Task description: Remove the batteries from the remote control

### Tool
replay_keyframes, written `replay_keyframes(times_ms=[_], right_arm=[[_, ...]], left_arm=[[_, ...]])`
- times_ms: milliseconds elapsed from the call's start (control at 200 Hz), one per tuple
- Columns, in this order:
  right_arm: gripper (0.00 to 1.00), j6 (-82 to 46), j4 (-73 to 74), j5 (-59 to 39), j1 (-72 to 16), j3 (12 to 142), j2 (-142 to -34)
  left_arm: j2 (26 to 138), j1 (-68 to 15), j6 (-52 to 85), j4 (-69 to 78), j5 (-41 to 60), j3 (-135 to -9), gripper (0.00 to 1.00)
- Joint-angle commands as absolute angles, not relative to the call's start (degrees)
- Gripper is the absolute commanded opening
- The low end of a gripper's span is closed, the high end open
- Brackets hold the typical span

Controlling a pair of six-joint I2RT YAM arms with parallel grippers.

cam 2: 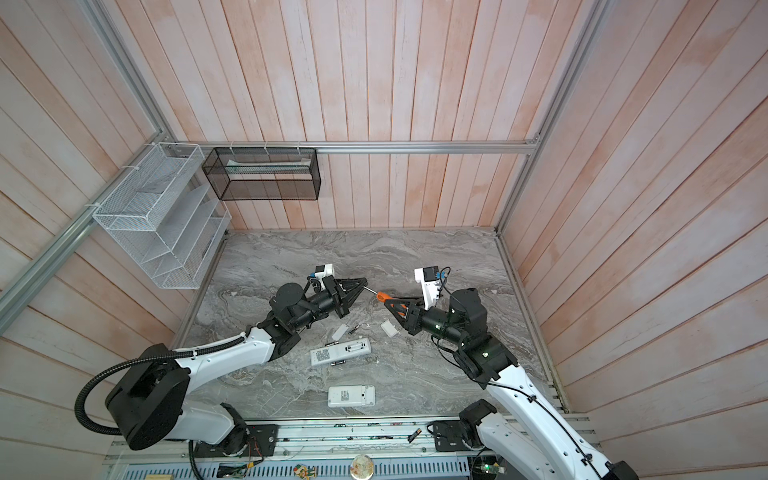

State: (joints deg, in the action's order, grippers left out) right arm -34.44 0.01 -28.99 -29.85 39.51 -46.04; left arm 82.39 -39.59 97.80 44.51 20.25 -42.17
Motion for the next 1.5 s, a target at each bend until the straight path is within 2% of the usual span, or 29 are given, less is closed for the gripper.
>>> replay_keyframes(times_ms=[0, 110, 170, 210, 340, 460, 540, 620, 775, 950, 1200, 1495], right_arm=[[0.00, -34.9, 2.3, -27.5, -30.4, 39.8, -47.1], [0.00, -34.9, 2.6, -27.5, -30.7, 40.3, -48.1], [0.06, -34.8, 2.6, -27.5, -30.7, 40.7, -48.6], [0.13, -34.8, 2.2, -27.3, -30.7, 40.9, -48.7], [0.44, -34.2, 0.2, -26.1, -30.7, 41.8, -48.8], [0.67, -31.1, -6.9, -25.4, -30.6, 45.1, -49.1], [0.78, -27.5, -14.5, -25.6, -30.5, 48.5, -50.3], [0.83, -24.0, -22.7, -26.3, -30.3, 52.2, -52.2], [0.84, -18.6, -35.7, -29.6, -30.3, 58.6, -57.1], [0.84, -12.6, -43.4, -30.9, -32.5, 63.9, -63.1], [0.81, -11.2, -42.0, -30.2, -37.7, 66.7, -68.6], [0.68, -11.6, -39.8, -28.6, -39.4, 66.3, -71.0]], left_arm=[[82.4, -39.7, 95.1, 44.6, 22.1, -42.1, 0.00], [81.4, -38.9, 94.6, 43.3, 22.4, -41.8, 0.00], [80.7, -38.4, 94.3, 42.2, 22.5, -41.5, 0.00], [80.4, -38.3, 94.1, 41.5, 22.5, -41.4, 0.00], [79.3, -37.4, 93.5, 39.7, 23.1, -41.0, 0.00], [78.4, -36.2, 89.8, 34.8, 25.1, -42.1, 0.00], [77.2, -35.0, 85.0, 28.5, 26.6, -43.8, 0.00], [76.3, -33.6, 80.2, 22.6, 28.5, -45.7, 0.00], [77.0, -31.4, 69.1, 8.5, 34.3, -51.8, 0.00], [79.7, -31.0, 64.0, 2.2, 40.3, -56.5, 0.00], [79.8, -31.0, 63.2, 0.7, 41.6, -58.4, 0.00], [79.2, -31.1, 63.9, 1.3, 42.2, -58.1, 0.00]])
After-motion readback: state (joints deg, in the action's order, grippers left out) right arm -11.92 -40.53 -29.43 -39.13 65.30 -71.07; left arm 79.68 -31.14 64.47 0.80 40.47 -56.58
